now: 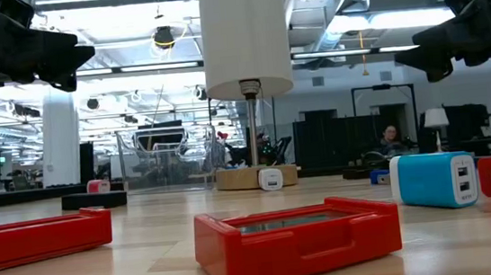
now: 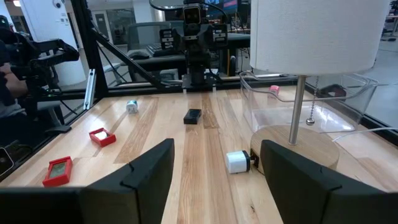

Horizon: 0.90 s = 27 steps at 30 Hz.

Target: Pick & Place Office items

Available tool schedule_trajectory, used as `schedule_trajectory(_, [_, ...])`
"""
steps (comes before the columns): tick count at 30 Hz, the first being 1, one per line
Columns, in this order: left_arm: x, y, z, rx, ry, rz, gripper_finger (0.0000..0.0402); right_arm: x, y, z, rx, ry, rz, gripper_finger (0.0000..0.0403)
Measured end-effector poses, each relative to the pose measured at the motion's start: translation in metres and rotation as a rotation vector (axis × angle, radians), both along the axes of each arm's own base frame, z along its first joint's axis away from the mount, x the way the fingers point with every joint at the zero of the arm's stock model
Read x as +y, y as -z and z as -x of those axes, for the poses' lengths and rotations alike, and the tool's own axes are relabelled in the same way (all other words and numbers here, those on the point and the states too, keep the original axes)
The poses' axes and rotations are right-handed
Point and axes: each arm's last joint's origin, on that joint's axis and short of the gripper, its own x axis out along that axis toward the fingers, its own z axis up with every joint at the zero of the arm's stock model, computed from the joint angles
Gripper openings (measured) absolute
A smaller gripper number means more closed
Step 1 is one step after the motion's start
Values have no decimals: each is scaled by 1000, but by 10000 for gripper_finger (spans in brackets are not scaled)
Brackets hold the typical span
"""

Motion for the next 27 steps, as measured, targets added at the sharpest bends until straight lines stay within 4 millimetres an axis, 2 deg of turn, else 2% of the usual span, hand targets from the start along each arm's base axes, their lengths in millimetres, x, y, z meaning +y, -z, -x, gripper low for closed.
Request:
schedule_trajectory(14, [0,0,0,-1,0,0,159,0,0,0,0,0,11,232])
schedule_trajectory(19, [0,-1,0,-13,0,0,159,0,0,0,3,-12,279,232])
schedule_trajectory(21, [0,-1,0,-12,1,5,159,0,-2,0,-20,-14,240,232])
schedule_trajectory(27, [2,-8,1,-79,-41,124,159,-1,-19,1,-195,20,-62,232])
